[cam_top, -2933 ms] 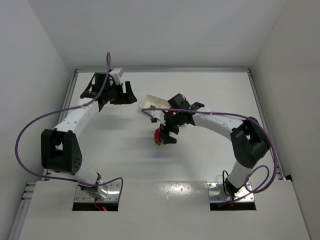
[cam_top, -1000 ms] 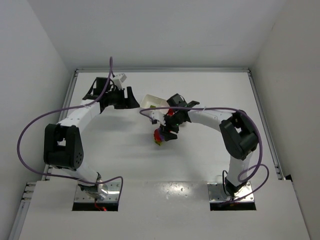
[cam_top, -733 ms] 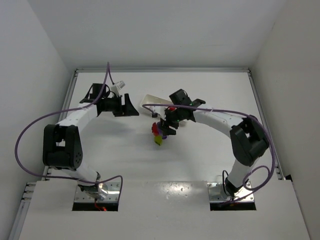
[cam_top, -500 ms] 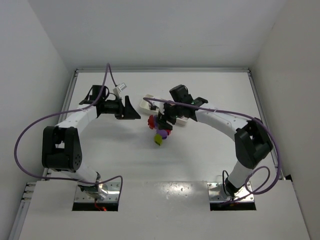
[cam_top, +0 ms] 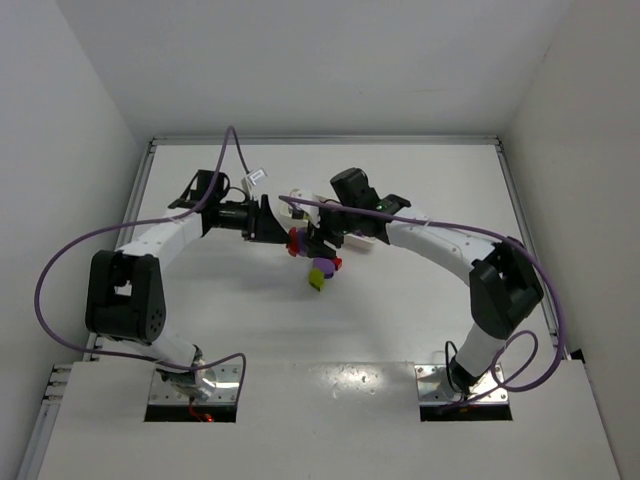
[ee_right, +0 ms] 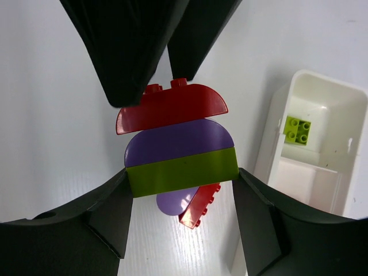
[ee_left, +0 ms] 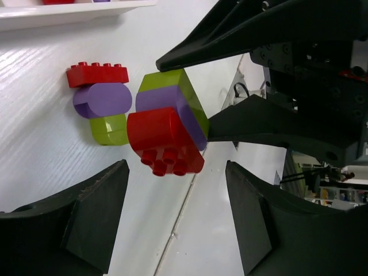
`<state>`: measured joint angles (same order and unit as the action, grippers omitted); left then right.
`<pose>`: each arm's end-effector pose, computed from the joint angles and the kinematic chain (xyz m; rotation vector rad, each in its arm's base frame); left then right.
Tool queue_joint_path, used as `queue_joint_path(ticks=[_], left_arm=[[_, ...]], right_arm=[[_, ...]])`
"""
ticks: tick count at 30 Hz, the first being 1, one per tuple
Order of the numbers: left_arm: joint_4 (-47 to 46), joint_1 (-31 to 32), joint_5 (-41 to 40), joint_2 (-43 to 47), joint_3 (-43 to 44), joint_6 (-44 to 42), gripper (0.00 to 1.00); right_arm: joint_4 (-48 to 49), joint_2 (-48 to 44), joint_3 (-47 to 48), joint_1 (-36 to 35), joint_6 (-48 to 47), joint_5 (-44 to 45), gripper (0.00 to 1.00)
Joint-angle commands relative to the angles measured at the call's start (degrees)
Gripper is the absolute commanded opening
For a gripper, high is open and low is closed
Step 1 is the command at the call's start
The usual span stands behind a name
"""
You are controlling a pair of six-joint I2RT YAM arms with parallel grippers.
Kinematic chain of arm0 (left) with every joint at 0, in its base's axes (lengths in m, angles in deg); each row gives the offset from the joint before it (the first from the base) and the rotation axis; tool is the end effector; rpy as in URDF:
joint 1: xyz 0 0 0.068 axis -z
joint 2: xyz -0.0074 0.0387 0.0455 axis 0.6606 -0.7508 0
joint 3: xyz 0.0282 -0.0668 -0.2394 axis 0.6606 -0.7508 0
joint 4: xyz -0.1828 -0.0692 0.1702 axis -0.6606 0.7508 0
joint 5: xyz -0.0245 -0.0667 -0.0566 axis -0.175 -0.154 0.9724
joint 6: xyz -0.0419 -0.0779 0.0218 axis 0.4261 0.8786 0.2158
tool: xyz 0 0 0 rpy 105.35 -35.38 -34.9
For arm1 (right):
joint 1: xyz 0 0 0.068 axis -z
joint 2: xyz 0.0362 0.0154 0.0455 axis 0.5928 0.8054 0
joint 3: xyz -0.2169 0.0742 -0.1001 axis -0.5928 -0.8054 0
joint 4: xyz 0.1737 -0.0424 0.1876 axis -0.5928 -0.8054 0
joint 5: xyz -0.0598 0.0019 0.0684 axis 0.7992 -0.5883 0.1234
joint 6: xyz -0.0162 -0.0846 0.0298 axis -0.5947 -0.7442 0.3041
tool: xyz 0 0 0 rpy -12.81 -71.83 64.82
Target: Sort the legos into containers by color
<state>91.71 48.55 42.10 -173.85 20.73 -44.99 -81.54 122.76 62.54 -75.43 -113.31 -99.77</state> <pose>0.3138 -0.1137 0.1995 0.3660 2.2777 -1.5369 0.2890 0.2833 0.1986 -1.4603 1.8229 0.6732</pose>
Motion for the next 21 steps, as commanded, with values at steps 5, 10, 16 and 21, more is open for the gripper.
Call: queue_joint_path(ticks=[5,10,16,21], left_arm=[[-0.4,0.97,2.31,-1.21,2.41,-1.08,0.68],[-0.4,0.97,2.31,-1.21,2.41,-1.61,0.41],[0.12,0.97,5.73,-1.21,1.89,-2.66,0.19],[0.12,-0.43,6.35,-0.15,0.48,-3.18,0.08]], right_arm=[[2.79,-0.59,3.67,-1.27,0.92,-0.16,0.0],[2.79,-0.59,3.67,-1.8,0.92,-0.16,0.0],[3.4,-1.12,1.92,-1.8,0.92,0.37,0.0],[3.4,-2.78,-1.24,0.04,0.92,2.21,0.0]])
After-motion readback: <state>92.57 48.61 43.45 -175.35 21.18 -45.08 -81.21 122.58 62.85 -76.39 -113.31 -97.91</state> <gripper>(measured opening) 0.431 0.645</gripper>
